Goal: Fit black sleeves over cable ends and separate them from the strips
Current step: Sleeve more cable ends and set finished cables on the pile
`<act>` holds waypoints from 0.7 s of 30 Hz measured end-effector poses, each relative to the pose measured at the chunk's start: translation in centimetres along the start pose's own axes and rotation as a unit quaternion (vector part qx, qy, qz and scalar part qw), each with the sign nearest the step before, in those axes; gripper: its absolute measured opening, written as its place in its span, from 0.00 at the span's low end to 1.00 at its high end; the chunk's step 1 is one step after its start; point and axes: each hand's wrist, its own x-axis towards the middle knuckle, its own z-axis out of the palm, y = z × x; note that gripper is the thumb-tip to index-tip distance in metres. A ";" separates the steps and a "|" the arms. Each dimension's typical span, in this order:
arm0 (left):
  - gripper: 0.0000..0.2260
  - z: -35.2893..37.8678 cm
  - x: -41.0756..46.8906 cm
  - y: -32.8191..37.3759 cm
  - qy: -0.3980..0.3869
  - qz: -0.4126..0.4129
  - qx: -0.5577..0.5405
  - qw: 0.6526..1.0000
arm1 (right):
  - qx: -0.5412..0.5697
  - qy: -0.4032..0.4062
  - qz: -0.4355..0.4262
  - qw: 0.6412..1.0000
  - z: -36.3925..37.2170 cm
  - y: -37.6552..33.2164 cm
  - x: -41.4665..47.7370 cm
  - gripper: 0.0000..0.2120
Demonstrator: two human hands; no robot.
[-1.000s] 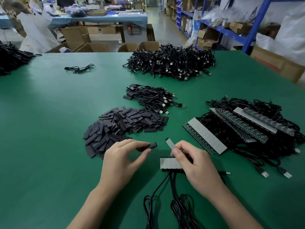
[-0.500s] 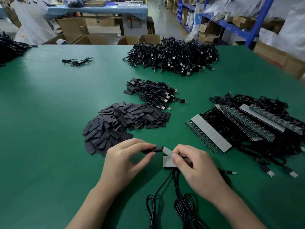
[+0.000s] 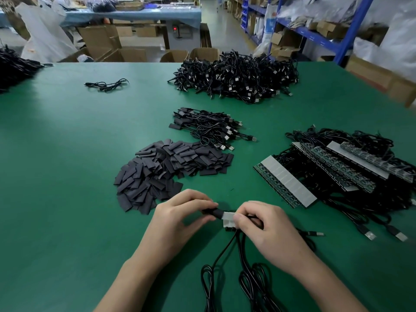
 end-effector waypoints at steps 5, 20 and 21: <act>0.09 0.2 -0.1 0.2 -0.003 -0.002 -0.005 1.000 | 0.016 -0.004 0.010 1.000 0.0 -0.1 -0.1 0.14; 0.09 0.6 -0.3 0.0 -0.009 0.020 0.000 1.000 | 0.019 0.011 0.001 1.000 -0.1 -0.4 -0.1 0.08; 0.09 0.7 -0.3 0.0 -0.013 0.021 -0.002 1.000 | 0.022 0.010 0.005 1.000 -0.1 -0.5 -0.1 0.07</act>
